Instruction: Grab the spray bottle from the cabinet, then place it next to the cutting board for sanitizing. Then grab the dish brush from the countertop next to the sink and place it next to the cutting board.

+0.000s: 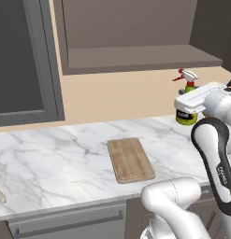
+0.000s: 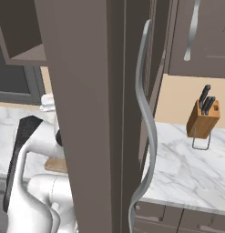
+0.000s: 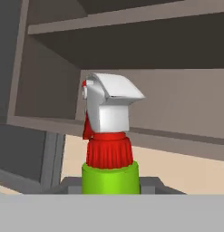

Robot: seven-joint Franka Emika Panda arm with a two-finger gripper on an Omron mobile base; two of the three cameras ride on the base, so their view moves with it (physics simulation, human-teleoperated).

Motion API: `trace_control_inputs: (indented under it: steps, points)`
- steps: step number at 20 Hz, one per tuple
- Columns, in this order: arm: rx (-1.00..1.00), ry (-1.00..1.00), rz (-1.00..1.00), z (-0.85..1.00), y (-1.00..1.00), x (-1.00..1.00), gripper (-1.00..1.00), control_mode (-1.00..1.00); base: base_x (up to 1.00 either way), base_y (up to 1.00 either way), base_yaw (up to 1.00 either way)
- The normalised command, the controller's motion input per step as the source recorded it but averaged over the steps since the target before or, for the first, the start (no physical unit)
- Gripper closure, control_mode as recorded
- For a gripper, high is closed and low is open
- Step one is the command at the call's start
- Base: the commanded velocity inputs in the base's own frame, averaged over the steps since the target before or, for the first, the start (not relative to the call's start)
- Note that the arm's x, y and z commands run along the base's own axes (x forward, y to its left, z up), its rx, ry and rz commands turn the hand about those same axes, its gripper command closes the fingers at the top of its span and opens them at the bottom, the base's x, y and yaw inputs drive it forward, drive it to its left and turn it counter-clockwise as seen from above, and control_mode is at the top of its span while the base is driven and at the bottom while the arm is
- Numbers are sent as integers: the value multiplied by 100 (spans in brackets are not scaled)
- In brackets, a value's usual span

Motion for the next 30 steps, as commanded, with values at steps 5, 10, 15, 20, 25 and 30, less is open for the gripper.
trace_control_inputs:
  steps: [5,10,15,20,25,30]
  points:
    - [0,-1,50,-95,0,60,100,-100,0,0,0]
    - [-1,-8,37,-77,12,68,100,-100,0,0,0]
    - [0,4,19,-6,-6,50,100,-100,0,0,0]
    - [-10,31,15,-24,-3,57,100,-100,0,0,0]
    - [-12,15,14,-25,-19,39,100,-100,0,0,0]
    - [-7,-1,15,-33,-33,21,100,-100,0,0,0]
